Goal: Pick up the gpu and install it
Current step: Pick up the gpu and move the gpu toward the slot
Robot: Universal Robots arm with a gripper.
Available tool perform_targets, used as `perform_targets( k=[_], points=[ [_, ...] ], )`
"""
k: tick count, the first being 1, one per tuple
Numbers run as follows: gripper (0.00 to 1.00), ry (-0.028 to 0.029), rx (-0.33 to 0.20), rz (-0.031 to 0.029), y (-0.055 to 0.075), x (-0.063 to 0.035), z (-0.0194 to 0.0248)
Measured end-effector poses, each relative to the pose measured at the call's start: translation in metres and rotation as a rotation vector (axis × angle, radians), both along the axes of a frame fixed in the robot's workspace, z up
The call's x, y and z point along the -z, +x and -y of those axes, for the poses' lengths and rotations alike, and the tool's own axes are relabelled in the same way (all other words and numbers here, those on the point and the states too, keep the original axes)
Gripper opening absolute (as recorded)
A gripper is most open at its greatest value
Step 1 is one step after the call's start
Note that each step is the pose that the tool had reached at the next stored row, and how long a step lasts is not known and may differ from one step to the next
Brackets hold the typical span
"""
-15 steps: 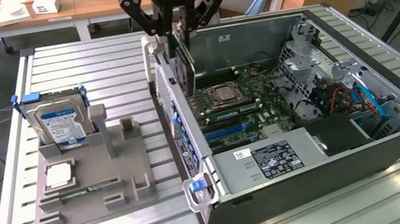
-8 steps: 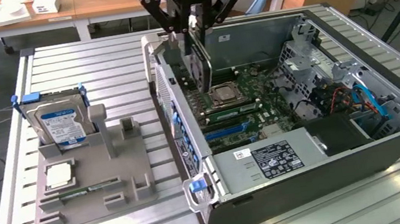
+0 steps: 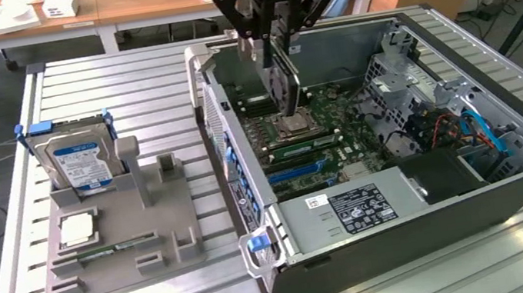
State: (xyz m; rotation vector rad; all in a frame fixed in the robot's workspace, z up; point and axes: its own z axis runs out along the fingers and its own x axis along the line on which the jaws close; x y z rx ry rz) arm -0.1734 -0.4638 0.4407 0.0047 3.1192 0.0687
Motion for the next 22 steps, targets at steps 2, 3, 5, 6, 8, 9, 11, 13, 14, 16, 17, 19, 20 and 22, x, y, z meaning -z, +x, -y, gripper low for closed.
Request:
perform_targets(
  k=[2,3,5,6,8,9,11,13,14,16,17,19,20,22],
  points=[
    [0.27,0.0000,0.000,0.0000,0.006,0.0000,0.0000],
    [0.27,0.0000,0.001,0.0000,0.009,0.0000,0.0000],
    [0.27,0.0000,0.001,0.0001,0.015,0.0000,0.0000],
    [0.27,0.0001,0.001,0.0001,0.018,0.0000,0.0000],
    [0.27,0.0000,0.002,0.0000,0.025,0.0000,0.0000],
    [0.27,0.0000,0.002,0.0000,0.028,0.0000,0.0000],
    [0.27,0.0000,0.002,0.0000,0.034,0.0000,0.0000],
    [0.27,0.0000,0.003,0.0000,0.039,0.0000,0.0000],
    [0.27,0.0000,0.003,0.0000,0.041,0.0000,0.0000],
    [0.27,0.0000,0.003,0.0000,0.047,0.0000,0.0000],
    [0.27,0.0001,0.004,0.0001,0.049,0.0000,0.0000],
    [0.27,0.0000,0.004,0.0000,0.054,0.0000,0.0000],
    [0.27,0.0000,0.004,0.0000,0.056,0.0000,0.0000],
    [0.27,0.0000,0.004,0.0000,0.060,0.0000,0.0000]
  ],
)
